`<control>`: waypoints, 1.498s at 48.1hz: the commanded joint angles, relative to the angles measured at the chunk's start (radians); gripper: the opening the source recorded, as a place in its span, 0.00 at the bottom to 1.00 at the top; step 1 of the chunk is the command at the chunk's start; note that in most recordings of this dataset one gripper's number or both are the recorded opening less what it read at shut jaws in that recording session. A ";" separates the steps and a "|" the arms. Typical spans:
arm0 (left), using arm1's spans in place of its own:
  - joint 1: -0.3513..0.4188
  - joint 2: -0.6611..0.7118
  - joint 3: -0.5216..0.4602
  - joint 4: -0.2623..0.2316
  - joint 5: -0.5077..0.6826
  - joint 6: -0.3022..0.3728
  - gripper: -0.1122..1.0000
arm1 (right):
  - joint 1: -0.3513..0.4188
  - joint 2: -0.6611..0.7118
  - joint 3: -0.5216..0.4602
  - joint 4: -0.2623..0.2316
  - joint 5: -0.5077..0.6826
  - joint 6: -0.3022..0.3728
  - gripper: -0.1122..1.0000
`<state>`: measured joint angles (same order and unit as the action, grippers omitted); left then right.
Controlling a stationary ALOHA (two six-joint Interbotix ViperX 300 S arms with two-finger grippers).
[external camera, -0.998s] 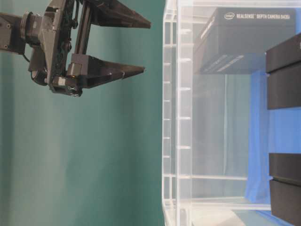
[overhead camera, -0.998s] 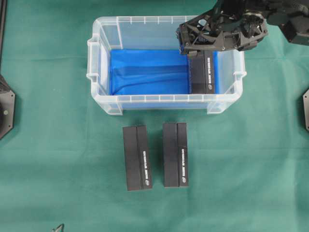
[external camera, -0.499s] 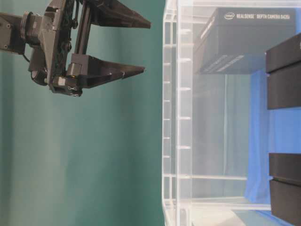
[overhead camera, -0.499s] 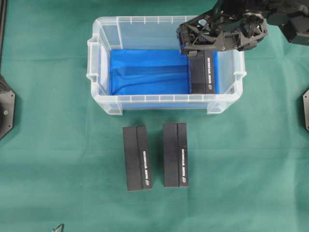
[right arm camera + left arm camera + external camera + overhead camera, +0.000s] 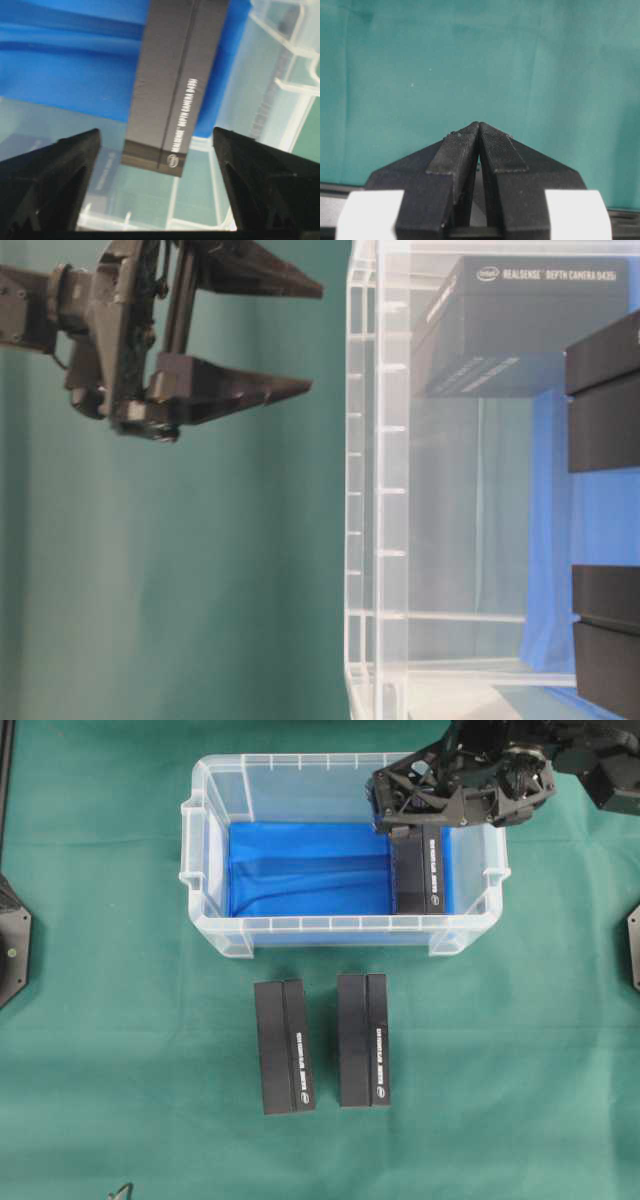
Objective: Take the box out of the case with the right arm.
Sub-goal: 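Lower the right gripper around the right black box, then close the right gripper on the right black box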
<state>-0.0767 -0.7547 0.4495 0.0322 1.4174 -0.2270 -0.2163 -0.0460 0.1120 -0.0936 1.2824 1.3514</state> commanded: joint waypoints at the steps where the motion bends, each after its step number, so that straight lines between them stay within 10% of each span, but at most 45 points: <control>1: 0.003 0.003 -0.025 0.003 -0.005 0.000 0.10 | 0.003 -0.005 0.006 0.003 -0.008 0.006 0.91; 59: 0.003 0.003 -0.023 0.003 -0.006 0.000 0.10 | -0.009 0.124 0.169 0.035 -0.261 0.038 0.90; 72: 0.003 0.003 -0.021 0.003 -0.005 0.002 0.10 | -0.011 0.126 0.163 0.034 -0.235 0.037 0.68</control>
<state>-0.0767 -0.7532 0.4495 0.0322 1.4174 -0.2270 -0.2240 0.0828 0.2761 -0.0614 1.0446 1.3883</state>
